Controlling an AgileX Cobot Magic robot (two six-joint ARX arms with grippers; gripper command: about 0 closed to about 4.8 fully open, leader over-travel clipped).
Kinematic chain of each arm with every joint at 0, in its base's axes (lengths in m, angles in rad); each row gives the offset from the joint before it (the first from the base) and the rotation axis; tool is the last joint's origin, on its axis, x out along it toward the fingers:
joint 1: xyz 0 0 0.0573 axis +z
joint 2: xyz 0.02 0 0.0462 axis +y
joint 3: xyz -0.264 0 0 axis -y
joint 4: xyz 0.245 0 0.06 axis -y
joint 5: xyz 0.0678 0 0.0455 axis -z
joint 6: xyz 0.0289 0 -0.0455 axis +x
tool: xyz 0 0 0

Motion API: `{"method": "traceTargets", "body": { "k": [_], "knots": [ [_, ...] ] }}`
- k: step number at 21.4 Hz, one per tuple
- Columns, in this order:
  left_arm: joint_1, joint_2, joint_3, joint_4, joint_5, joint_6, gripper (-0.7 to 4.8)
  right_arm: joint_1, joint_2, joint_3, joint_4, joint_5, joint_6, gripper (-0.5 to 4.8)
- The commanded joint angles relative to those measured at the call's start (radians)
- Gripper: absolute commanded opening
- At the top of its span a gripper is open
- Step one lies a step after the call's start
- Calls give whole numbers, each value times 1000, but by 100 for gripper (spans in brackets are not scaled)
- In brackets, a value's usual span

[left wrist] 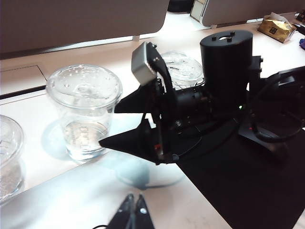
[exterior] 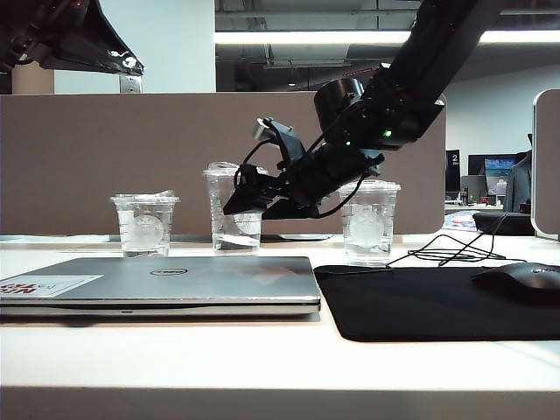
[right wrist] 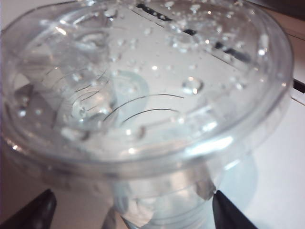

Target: Pick up the coffee cup on the middle and place it on the right side of the laptop.

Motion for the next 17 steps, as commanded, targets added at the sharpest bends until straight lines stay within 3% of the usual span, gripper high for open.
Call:
{"method": "traceTargets", "body": {
  "k": [1,17],
  "knots": [
    [1,-3,3,6,5,-3,-5,7,7,7,54,17,29,479],
    [1,-3,3,7,4,-3,-5,19,51,9,160,45,105,479]
  ]
}}
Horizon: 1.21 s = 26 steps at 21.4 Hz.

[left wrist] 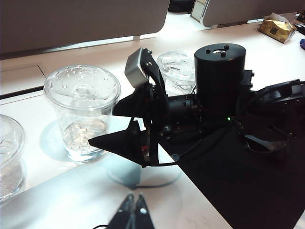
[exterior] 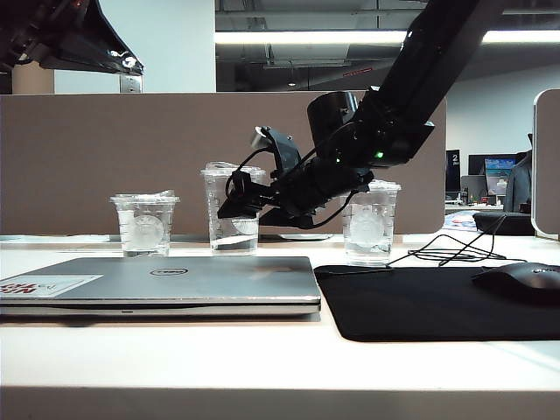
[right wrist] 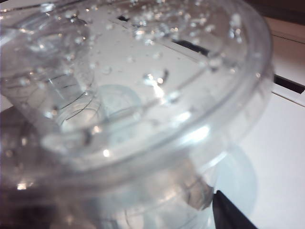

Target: Pick up the coffee cup on the middle and place it on the right side of the laptop.

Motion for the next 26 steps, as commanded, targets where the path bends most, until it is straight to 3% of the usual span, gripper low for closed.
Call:
{"method": "traceTargets", "body": {
  "k": [1,26],
  "knots": [
    [1,-3,3,8,4,-3,-5,4,-2,7,40,0,4,479],
    [1,-3,3,8,4,-3,-5,16,36,24,80,25,52,479]
  ]
}}
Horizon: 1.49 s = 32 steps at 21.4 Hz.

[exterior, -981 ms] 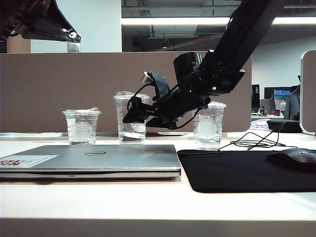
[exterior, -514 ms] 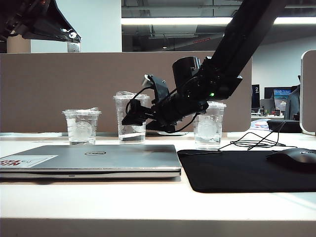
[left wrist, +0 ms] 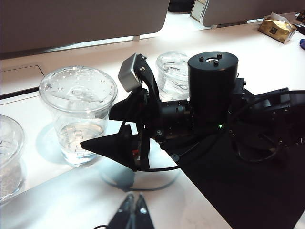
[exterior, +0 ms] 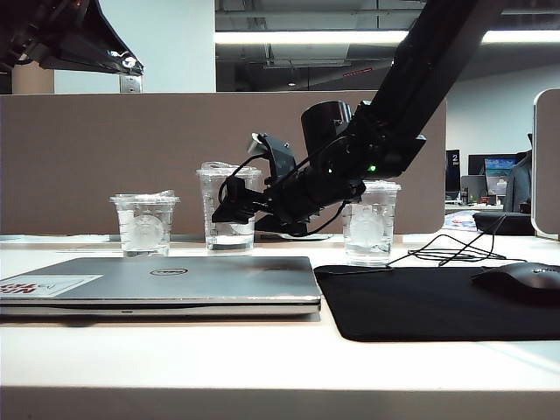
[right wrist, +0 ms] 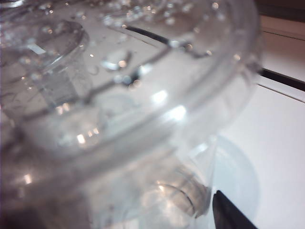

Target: Pick up the coffee cup on the middle and place it on the right side of the laptop.

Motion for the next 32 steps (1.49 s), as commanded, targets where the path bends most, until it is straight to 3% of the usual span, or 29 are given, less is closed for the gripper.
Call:
{"method": "traceTargets", "body": {
  "k": [1,32],
  "knots": [
    [0,-3,3,7,4,-3,-5,3,-6,5,27,10,3,479],
    [0,-3,3,7,4,-3,-5,9,25,6,148,10,6,479]
  ]
}}
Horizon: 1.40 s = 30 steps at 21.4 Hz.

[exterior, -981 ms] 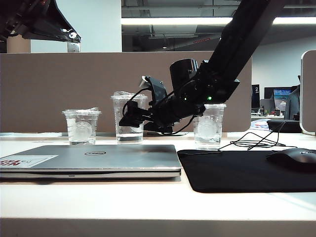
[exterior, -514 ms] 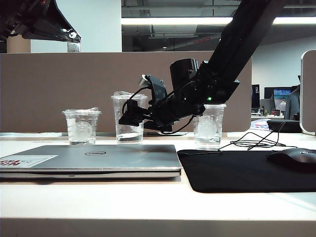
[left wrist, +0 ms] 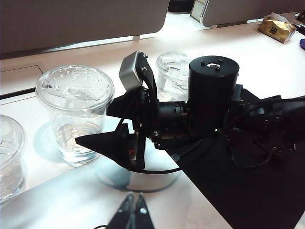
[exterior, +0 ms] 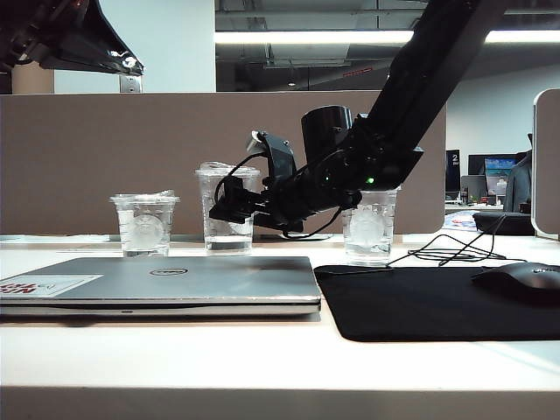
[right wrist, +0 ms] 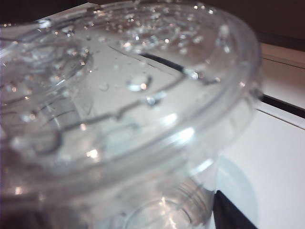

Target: Pick up the coffee cup on the middle and place it on the right side of the laptop.

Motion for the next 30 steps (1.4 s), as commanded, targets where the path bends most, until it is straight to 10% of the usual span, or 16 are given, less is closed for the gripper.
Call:
{"method": "traceTargets", "body": {
  "k": [1,30],
  "knots": [
    [0,-3,3,7,4,-3,-5,5,-6,5,27,8,3,479],
    [0,-3,3,7,4,-3,-5,6,-6,5,34,5,3,397]
  ]
}}
